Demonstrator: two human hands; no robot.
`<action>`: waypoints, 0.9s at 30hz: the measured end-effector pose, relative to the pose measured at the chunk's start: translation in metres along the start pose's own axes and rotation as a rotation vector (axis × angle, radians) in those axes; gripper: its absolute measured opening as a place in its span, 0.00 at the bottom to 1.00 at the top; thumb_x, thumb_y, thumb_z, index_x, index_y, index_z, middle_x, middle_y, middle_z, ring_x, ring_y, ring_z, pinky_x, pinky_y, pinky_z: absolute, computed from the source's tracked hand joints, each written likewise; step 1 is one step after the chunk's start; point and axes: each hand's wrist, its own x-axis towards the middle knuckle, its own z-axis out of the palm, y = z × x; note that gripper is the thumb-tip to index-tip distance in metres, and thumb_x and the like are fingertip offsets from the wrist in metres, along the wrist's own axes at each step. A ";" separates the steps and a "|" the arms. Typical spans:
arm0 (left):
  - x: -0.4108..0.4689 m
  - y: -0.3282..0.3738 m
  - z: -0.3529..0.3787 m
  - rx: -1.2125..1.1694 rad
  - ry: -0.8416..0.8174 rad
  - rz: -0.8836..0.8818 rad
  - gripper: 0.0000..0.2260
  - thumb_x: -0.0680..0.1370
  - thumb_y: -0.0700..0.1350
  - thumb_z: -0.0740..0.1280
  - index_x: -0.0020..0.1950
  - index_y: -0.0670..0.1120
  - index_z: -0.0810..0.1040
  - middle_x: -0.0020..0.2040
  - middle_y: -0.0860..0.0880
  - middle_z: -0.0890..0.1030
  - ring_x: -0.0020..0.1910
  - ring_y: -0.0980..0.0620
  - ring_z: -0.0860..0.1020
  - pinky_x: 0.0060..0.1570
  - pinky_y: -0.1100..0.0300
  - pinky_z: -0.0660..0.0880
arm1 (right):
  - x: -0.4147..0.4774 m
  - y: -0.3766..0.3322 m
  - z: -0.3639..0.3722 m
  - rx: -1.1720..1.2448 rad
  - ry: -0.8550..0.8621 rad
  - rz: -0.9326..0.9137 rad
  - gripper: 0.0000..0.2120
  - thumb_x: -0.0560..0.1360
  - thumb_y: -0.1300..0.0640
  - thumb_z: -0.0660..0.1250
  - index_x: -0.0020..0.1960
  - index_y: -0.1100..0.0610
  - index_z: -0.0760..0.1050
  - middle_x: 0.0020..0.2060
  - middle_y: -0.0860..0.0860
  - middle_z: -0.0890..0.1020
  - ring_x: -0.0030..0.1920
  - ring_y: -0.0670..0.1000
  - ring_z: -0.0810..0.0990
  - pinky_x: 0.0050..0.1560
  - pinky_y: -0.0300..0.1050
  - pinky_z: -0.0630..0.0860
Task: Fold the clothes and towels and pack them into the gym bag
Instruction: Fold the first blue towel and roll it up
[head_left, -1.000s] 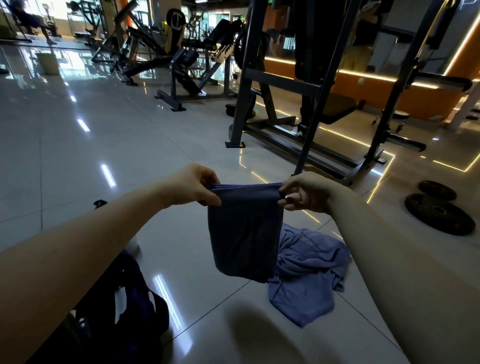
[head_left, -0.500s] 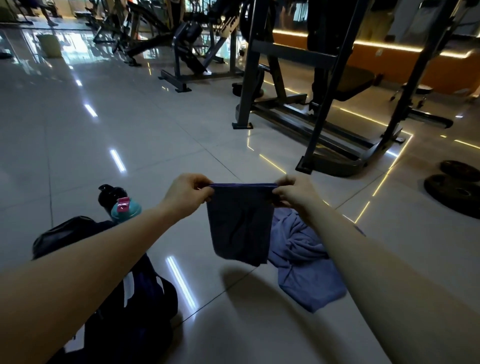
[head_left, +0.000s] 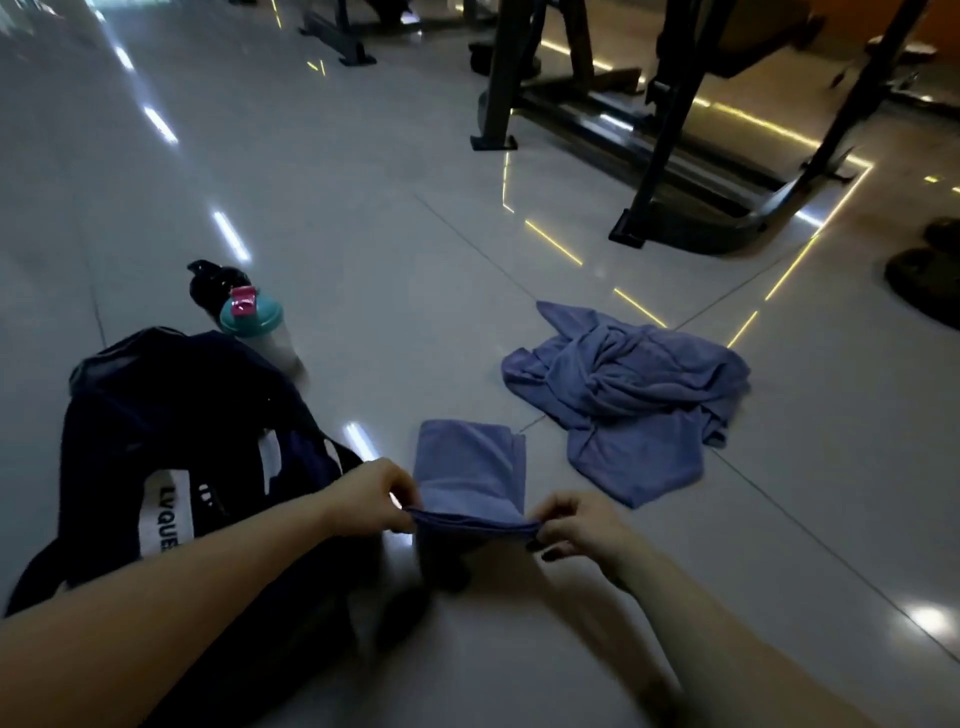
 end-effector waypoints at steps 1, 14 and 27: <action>-0.003 -0.004 0.008 0.017 -0.091 -0.016 0.04 0.70 0.44 0.78 0.38 0.51 0.85 0.36 0.56 0.85 0.33 0.62 0.80 0.38 0.69 0.74 | -0.005 0.012 0.002 -0.060 -0.057 0.045 0.09 0.71 0.74 0.67 0.44 0.64 0.81 0.38 0.64 0.84 0.40 0.59 0.85 0.39 0.48 0.81; -0.001 0.001 0.053 -0.029 -0.467 -0.239 0.07 0.75 0.37 0.67 0.40 0.48 0.79 0.36 0.50 0.82 0.37 0.51 0.82 0.36 0.62 0.78 | -0.014 0.025 -0.009 -0.303 -0.327 0.246 0.15 0.75 0.71 0.64 0.58 0.62 0.80 0.38 0.58 0.84 0.33 0.50 0.82 0.32 0.41 0.73; 0.046 -0.026 0.106 -0.348 0.501 -0.472 0.01 0.79 0.44 0.63 0.49 0.50 0.72 0.48 0.41 0.82 0.49 0.39 0.79 0.44 0.56 0.68 | 0.079 0.028 0.028 -0.408 0.212 0.022 0.09 0.72 0.68 0.65 0.42 0.55 0.77 0.32 0.52 0.79 0.37 0.55 0.78 0.38 0.48 0.75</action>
